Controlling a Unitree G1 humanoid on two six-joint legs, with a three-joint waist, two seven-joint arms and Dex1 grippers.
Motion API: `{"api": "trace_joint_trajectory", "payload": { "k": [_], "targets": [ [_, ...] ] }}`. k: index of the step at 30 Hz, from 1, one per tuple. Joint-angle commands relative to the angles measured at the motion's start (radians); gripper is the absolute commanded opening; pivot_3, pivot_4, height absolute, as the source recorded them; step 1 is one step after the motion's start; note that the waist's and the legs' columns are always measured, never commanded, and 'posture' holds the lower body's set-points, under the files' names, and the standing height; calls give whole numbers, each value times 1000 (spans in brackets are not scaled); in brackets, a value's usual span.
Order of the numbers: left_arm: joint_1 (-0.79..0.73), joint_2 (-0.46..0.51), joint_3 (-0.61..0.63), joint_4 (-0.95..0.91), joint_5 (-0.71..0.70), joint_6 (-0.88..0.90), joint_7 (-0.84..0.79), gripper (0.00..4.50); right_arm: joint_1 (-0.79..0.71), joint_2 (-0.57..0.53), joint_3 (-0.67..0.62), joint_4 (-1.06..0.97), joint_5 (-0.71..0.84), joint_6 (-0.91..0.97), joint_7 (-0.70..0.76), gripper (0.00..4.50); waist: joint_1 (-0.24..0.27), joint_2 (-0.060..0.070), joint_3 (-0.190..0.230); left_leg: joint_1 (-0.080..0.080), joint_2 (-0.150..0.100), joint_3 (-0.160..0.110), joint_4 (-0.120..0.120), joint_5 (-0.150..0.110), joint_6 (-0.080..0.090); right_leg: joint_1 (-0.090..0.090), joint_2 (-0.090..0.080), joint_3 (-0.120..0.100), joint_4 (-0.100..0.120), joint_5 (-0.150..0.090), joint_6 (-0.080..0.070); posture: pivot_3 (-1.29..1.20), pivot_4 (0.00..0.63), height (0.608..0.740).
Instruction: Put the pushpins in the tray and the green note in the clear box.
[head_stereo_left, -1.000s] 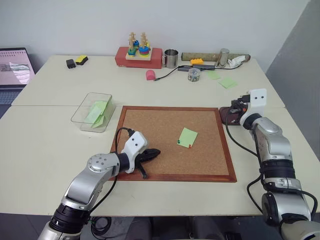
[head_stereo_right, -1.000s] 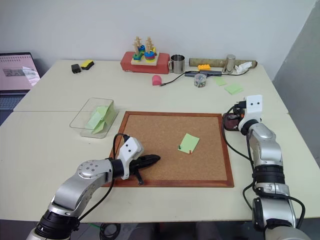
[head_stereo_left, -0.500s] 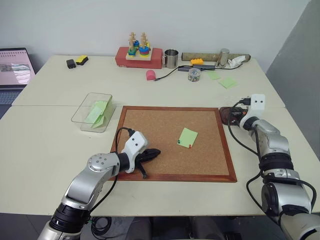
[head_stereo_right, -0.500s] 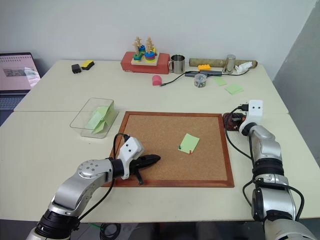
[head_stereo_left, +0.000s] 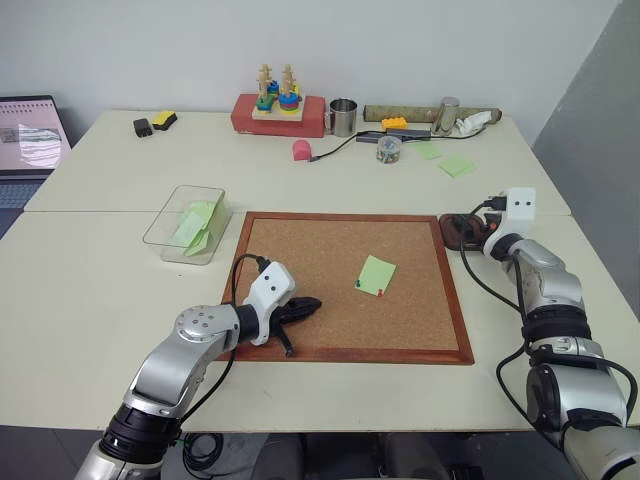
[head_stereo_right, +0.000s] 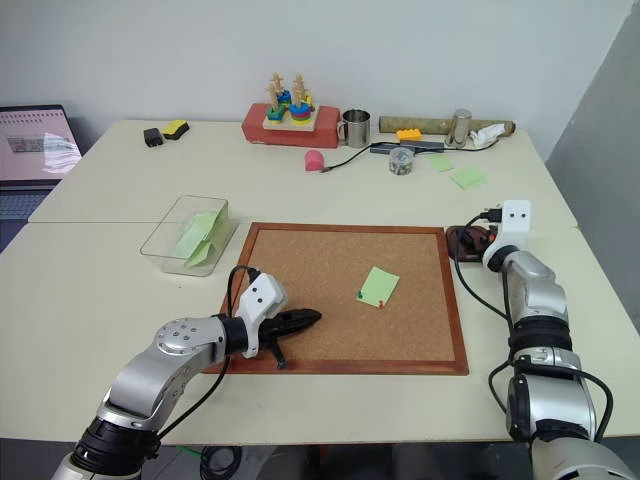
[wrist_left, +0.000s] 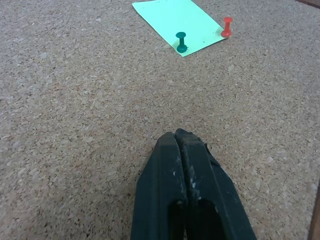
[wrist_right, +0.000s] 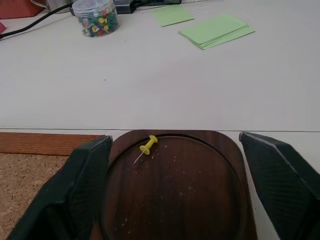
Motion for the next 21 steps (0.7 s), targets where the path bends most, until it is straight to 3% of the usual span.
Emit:
{"api": "trace_joint_trajectory", "payload": {
  "k": [1,9,12,16,21],
  "targets": [
    [13,6,-28,19,15,15,-4,0,42,-27,15,-170,29,-17,88,4474,0,0,0,0,0,0,0,0,0,0,0,0,0,0,0,0,150,740],
    [27,9,-24,9,13,13,-3,0,411,-57,155,-795,185,155,322,4474,8,1,-1,-1,0,-2,0,0,0,0,0,-2,0,0,0,0,150,740],
    [34,9,-25,5,12,12,-6,0,515,-73,210,-939,201,163,362,4474,6,3,-1,0,0,-2,0,0,0,1,0,-2,0,0,0,0,150,740],
    [31,10,-29,11,13,9,-14,0,590,-74,303,-1014,182,142,399,4474,5,2,-1,1,0,-1,1,0,0,1,0,0,0,-2,4,0,150,740],
    [13,8,-38,26,18,2,-23,0,559,-13,385,-939,109,105,345,4474,6,2,-1,4,0,-1,1,0,0,4,1,-1,-1,-3,6,0,150,740]
  ]
}}
